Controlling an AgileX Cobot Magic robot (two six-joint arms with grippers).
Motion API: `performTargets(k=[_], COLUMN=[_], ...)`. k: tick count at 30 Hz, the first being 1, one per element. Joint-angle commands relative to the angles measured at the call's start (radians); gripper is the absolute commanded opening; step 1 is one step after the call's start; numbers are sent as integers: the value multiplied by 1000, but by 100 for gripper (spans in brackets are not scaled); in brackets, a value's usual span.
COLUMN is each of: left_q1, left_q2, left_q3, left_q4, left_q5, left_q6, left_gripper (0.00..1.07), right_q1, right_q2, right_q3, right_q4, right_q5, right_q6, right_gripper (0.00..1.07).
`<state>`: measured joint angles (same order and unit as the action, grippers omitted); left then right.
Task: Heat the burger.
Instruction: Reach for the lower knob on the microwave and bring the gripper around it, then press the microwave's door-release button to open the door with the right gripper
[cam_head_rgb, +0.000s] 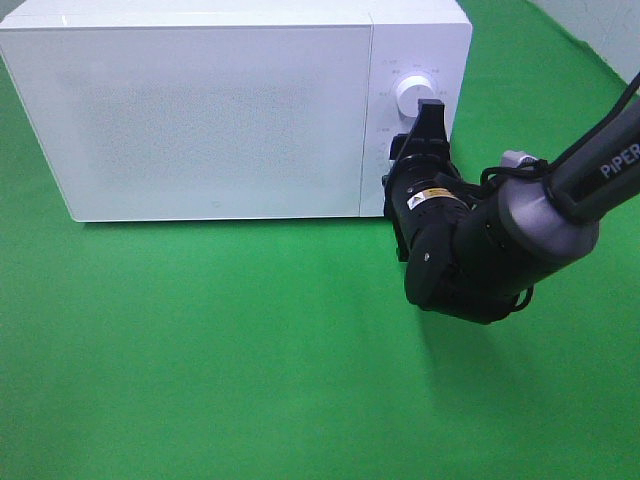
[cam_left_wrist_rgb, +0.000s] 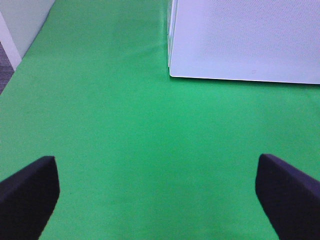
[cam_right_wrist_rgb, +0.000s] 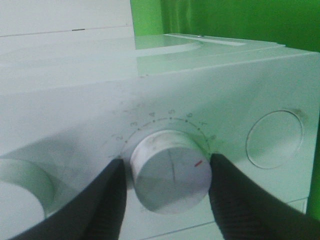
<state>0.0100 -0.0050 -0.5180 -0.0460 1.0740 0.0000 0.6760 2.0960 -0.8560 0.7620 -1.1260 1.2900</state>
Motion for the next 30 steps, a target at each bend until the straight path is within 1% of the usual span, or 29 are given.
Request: performTargets(k=[1,2,3,7,8,9,12,13,14,15,16,17,20,21,22,24,25,26,29,30], left_q1=[-5,-5,-5,-5,-5,-5,-5,-5,-5,-5,-5,-5,-5,-5,-5,-5,-5,-5,-5,-5], left_q2=[-7,-7,-7,-7,-7,-7,-7,-7,-7,-7,-7,-7,-7,-7,-7,-7,-7,-7,-7,-7], left_q3=[3,3,3,3,3,3,3,3,3,3,3,3,3,3,3,3,3,3,3,3], left_q4=[-8,-8,-8,-8,-8,-8,-8,-8,-8,-8,-8,-8,-8,-8,-8,-8,-8,-8,-8,-8], left_q5=[-6,-6,-6,-6,-6,-6,-6,-6,-6,-6,-6,-6,-6,-6,-6,-6,-6,-6,-6,-6], left_q6=[0,0,0,0,0,0,0,0,0,0,0,0,0,0,0,0,0,0,0,0], left_gripper=[100,100,100,100,100,100,100,100,100,100,100,100,100,100,100,100,100,100,100,100], right_q1=[-9,-9,-9,-8,-8,-8,-8,-8,-8,-8,-8,-8,-8,-8,-8,-8,-8,-8,-8,-8], right_q2=[-26,-35,-35,-74,-74,-107,-121,-150,-150,-180,-180,-216,-250,-287,-287,-355,-355,-393,-408,-448], right_q3=[-38,-28,-28,24,24,63,79,109,109,143,143,177,202,230,230,277,277,299,305,326], right_q4=[-63,-63,-63,-66,-66,-102,-120,-146,-146,-171,-171,-194,-213,-243,-243,-259,-259,-260,-260,-264], right_q5=[-307,-302,-302,-294,-294,-254,-230,-176,-176,-125,-125,-64,-7,63,63,178,178,233,253,298], right_q6=[-39,-56,-56,-116,-116,-141,-145,-150,-150,-172,-172,-204,-235,-271,-271,-352,-352,-413,-434,-504], right_gripper=[55,58,58,65,65,68,68,69,69,69,69,69,69,69,69,69,69,69,69,69])
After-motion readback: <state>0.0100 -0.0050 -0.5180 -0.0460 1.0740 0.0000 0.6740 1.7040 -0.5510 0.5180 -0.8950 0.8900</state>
